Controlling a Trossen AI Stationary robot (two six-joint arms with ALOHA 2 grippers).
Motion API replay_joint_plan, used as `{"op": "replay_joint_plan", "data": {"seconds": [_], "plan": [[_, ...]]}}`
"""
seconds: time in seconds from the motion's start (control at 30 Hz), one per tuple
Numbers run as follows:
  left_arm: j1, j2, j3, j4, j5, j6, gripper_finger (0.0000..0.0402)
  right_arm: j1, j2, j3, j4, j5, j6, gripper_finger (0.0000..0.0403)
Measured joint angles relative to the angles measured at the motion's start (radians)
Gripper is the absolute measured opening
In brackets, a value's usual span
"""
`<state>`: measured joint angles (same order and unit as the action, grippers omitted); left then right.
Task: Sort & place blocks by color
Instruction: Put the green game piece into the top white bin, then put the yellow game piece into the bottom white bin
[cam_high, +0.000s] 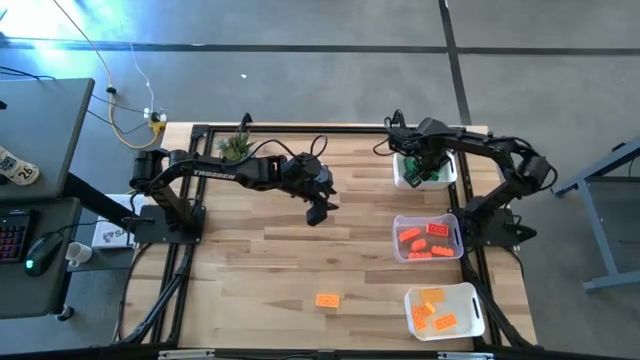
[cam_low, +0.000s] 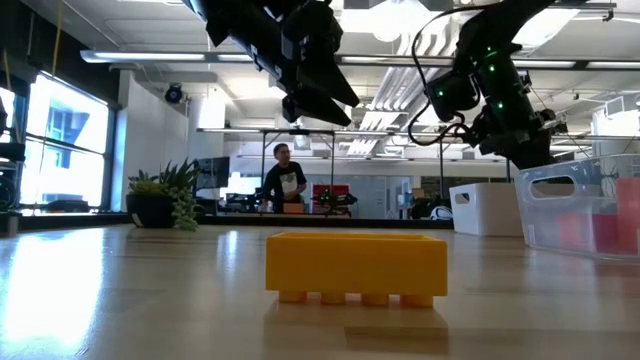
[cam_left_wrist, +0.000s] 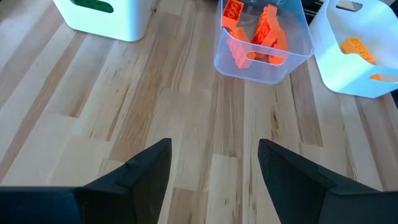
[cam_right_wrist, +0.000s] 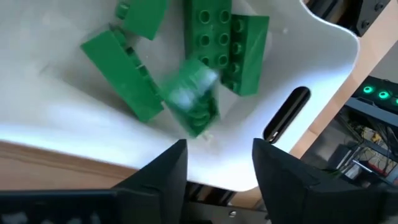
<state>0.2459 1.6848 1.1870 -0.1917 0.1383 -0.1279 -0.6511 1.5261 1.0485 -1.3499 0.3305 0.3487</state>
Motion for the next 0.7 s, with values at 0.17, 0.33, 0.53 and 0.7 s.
{"op": "replay_joint_plan", "data": {"seconds": [0.17,0.33,0.53,0.7], "plan": [[0.0,-0.033,-0.001,-0.021,-0.001,0.062,0.0229,0.047,0.0,0.002,-0.006,-0.012,0.054,0.0179],[0.004,-0.077,-0.001,-0.042,-0.017,0.098,0.0229,0.104,0.0,0.036,-0.029,-0.018,0.14,0.018],[0.004,-0.132,-0.001,-0.054,-0.073,0.141,0.0229,0.197,0.0,0.102,-0.062,-0.034,0.264,0.0181],[0.004,-0.182,0.0,-0.057,-0.118,0.158,0.0229,0.296,0.0,0.163,-0.068,-0.083,0.377,0.0181]]}}
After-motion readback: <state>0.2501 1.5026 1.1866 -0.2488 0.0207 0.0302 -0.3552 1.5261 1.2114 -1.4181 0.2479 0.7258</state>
